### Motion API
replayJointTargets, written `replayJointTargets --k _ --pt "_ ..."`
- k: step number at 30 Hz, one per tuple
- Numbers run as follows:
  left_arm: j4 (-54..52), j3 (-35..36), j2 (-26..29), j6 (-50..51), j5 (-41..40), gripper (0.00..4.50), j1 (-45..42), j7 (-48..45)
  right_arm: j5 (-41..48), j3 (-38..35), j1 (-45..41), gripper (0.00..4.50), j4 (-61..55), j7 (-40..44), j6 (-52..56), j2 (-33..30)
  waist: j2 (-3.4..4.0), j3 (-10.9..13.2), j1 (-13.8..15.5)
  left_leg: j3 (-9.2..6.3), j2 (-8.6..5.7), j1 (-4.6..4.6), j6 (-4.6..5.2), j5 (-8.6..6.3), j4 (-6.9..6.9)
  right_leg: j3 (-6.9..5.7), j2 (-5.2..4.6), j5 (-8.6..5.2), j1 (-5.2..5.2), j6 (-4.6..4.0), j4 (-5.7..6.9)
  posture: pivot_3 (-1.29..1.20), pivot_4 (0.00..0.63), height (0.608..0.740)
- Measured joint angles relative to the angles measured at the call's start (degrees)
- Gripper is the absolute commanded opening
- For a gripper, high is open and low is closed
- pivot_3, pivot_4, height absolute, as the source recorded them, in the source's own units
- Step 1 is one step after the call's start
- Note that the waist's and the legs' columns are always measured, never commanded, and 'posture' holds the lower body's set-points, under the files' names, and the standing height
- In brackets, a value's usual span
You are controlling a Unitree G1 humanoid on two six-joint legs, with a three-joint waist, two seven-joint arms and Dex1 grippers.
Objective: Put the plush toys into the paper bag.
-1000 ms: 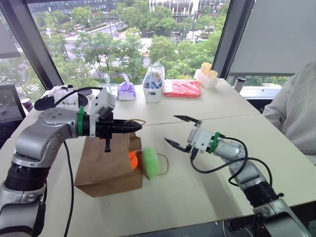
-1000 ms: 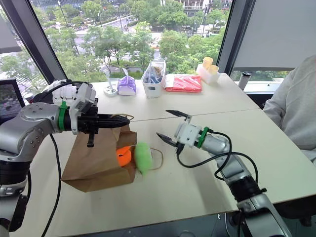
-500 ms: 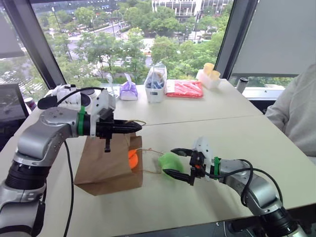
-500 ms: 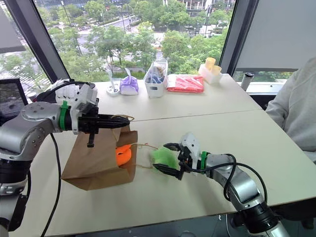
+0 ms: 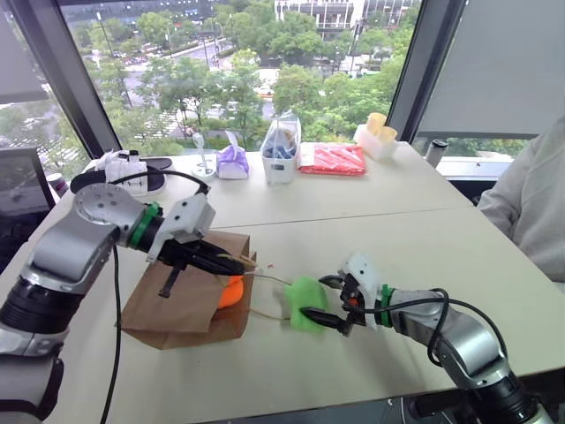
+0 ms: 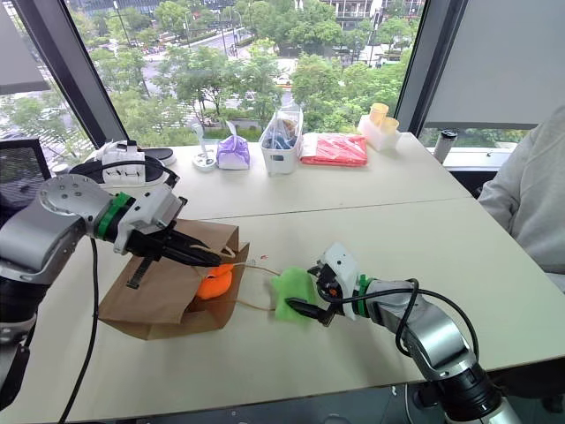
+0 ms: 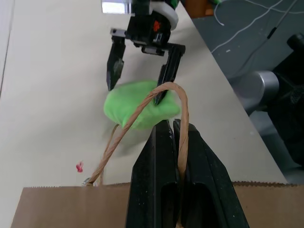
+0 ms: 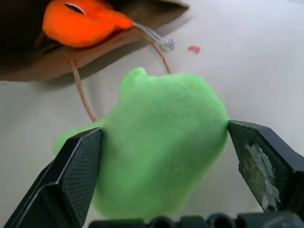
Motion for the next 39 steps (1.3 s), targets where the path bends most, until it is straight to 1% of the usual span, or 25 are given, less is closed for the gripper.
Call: replayJointTargets --k 1,2,7,8,9,14,19,21,23,28,32,37,39 --pt "0.02 0.06 0.54 0.56 -0.14 0.00 -0.70 -0.41 0.11 0.02 -0.01 3.65 0.00 -0.27 0.89 0.31 0.00 0.00 -0.08 0.01 0.00 0.02 0.01 -0.01 -0.01 0.00 0.00 0.00 0.01 0.00 0.00 0.00 0.150 0.740" --pt "-0.02 0.14 0.92 0.83 -0.27 0.00 -0.93 -0.75 0.19 0.02 -0.05 3.23 0.03 -0.47 1.50 0.72 0.00 0.00 -0.12 0.01 0.00 0.03 0.02 -0.01 -0.02 0.00 0.00 0.00 0.01 0.00 0.00 0.00 0.150 0.740" --pt "-0.74 0.14 3.55 2.58 -1.34 0.00 0.81 -1.97 0.56 0.32 -0.37 0.75 0.17 -0.42 2.08 2.10 0.00 0.00 -0.41 0.00 0.04 0.03 0.01 -0.01 -0.05 0.00 0.02 0.00 -0.06 0.00 0.06 0.00 0.150 0.740" --pt "-0.74 0.14 3.81 2.85 -1.39 0.00 1.08 -2.05 0.67 0.31 -0.61 0.32 0.21 -0.36 2.32 2.36 0.00 0.00 -0.36 0.01 0.04 0.02 0.01 -0.01 -0.05 0.00 0.02 0.00 -0.06 0.00 0.05 0.00 0.150 0.740" --pt "-0.74 0.15 3.92 3.03 -1.45 0.00 1.14 -2.06 0.80 0.26 -0.80 0.07 0.26 -0.27 2.51 2.54 0.00 0.00 -0.29 0.01 0.03 0.02 0.02 -0.01 -0.04 0.00 0.02 0.00 -0.05 0.00 0.04 0.00 0.150 0.740" --pt "-0.98 0.76 4.92 3.78 -1.61 0.00 1.19 -2.04 4.07 -1.22 -3.26 0.07 1.08 2.47 -0.19 5.76 0.01 0.01 -0.26 0.01 0.03 0.02 0.02 -0.01 -0.03 -0.01 0.02 0.00 -0.04 0.01 0.03 0.00 0.150 0.740" --pt "-0.95 0.83 4.86 4.24 -1.90 0.00 1.21 -1.67 5.56 -0.73 -10.54 0.07 3.23 4.51 -3.26 10.57 0.01 0.00 -0.47 0.00 0.06 0.05 0.01 -0.01 -0.04 -0.02 0.05 0.00 -0.06 0.01 0.09 0.00 0.150 0.740" --pt "-1.05 0.87 4.67 4.26 -2.07 0.00 1.19 -1.17 4.36 1.32 -13.90 0.07 7.39 4.21 -4.47 13.65 0.02 0.01 -0.60 0.01 0.07 0.04 -0.01 0.01 -0.07 -0.02 0.05 0.00 -0.10 0.00 0.10 0.00 0.150 0.740" --pt "-1.11 1.01 4.40 4.46 -2.41 0.00 1.16 -0.55 1.68 5.07 -17.20 0.07 12.16 4.17 -6.14 15.76 0.02 0.01 -0.57 0.00 0.08 0.03 -0.16 0.09 -0.08 -0.02 0.06 0.00 -0.13 0.00 0.12 0.00 0.150 0.740" --pt "-1.24 2.07 4.27 5.73 -3.29 0.00 1.04 1.14 -2.82 9.12 -20.26 0.07 21.76 3.95 -8.58 19.09 0.01 0.01 -0.42 -0.01 0.02 -0.04 -0.26 0.14 -0.05 -0.02 0.02 0.01 -0.17 0.00 0.10 0.00 0.150 0.740" --pt "-1.59 2.97 4.29 6.70 -4.23 0.00 0.66 2.03 -4.11 9.75 -21.84 0.07 25.03 4.14 -9.78 21.40 0.01 0.01 -0.58 -0.01 0.03 -0.04 -0.27 0.14 -0.09 -0.01 0.03 0.01 -0.21 0.00 0.12 0.00 0.150 0.740" --pt "-3.08 4.84 1.97 7.18 -6.52 0.00 0.61 4.70 -4.30 9.75 -24.43 0.07 28.30 4.01 -10.85 28.07 0.01 0.00 -1.30 -0.04 0.07 -0.03 -0.30 0.16 -0.12 -0.01 0.06 0.01 -0.24 0.00 0.18 0.00 0.150 0.740" --pt "-3.12 5.31 1.77 7.62 -6.78 0.00 0.61 5.72 -4.20 9.64 -24.73 0.07 28.46 3.80 -10.85 29.83 0.01 0.00 -1.57 -0.05 0.05 -0.03 -0.30 0.16 -0.11 -0.01 0.05 0.01 -0.24 0.00 0.21 0.00 0.150 0.740"
